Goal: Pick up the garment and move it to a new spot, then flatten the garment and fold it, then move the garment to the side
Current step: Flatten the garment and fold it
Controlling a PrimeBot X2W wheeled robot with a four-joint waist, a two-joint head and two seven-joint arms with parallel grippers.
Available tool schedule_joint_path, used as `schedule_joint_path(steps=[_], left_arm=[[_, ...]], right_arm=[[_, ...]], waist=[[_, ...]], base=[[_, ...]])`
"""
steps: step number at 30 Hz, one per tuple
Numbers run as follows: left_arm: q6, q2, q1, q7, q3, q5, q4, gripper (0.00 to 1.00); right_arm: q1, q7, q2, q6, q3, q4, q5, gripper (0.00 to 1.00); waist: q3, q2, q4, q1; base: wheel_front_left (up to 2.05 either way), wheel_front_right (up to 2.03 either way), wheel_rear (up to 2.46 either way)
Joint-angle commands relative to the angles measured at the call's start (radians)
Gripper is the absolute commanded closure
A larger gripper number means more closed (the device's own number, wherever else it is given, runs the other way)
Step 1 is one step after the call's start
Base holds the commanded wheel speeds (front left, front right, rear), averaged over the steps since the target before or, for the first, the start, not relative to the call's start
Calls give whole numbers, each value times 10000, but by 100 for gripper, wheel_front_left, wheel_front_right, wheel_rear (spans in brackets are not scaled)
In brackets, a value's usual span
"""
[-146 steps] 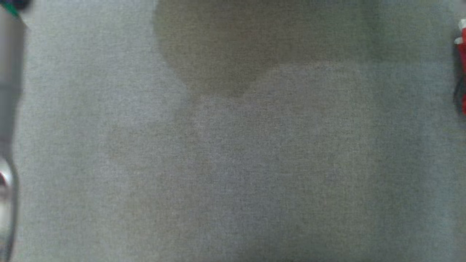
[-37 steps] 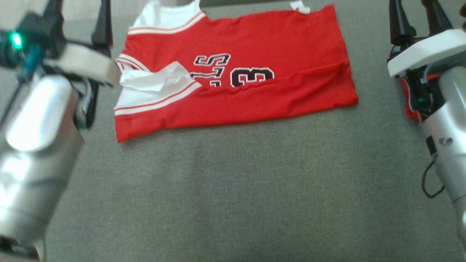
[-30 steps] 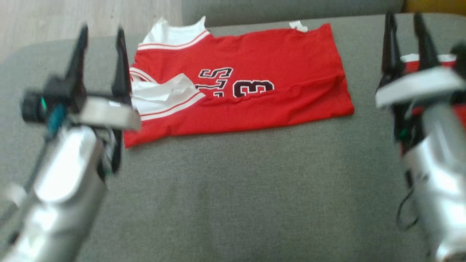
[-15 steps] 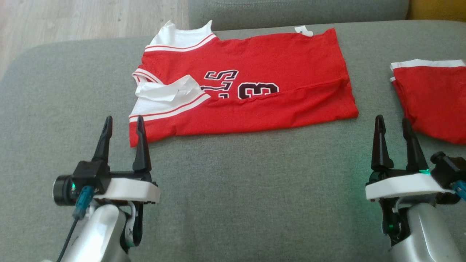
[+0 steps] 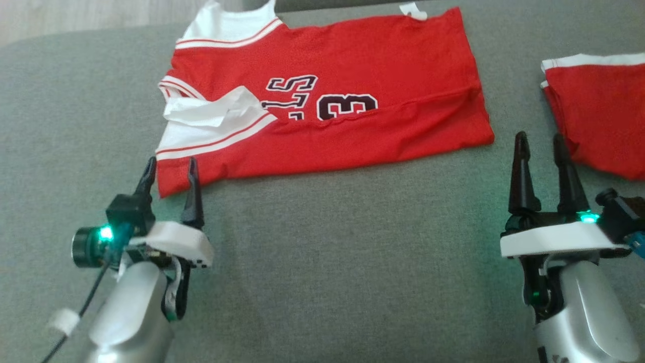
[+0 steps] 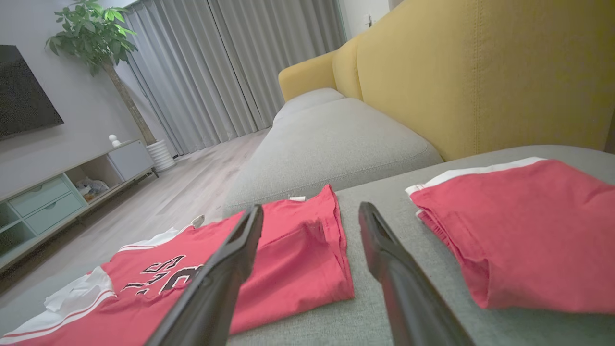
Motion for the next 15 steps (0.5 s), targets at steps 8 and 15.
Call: schedule_joint_path(steps=[8,15], left_arm=[[562,410,-1109,910,501,-7,1602,0],[559,374,-1345,1347,554,-244,2502,0]], right_arm=[[-363,-91,16,-9,475,-379,146,0],[-411,-91,16,-9,482,-368,503,0]], waist=[[453,0,-348,-1],[550,0,-508,-1]], base=[[0,0,0],[0,0,0]])
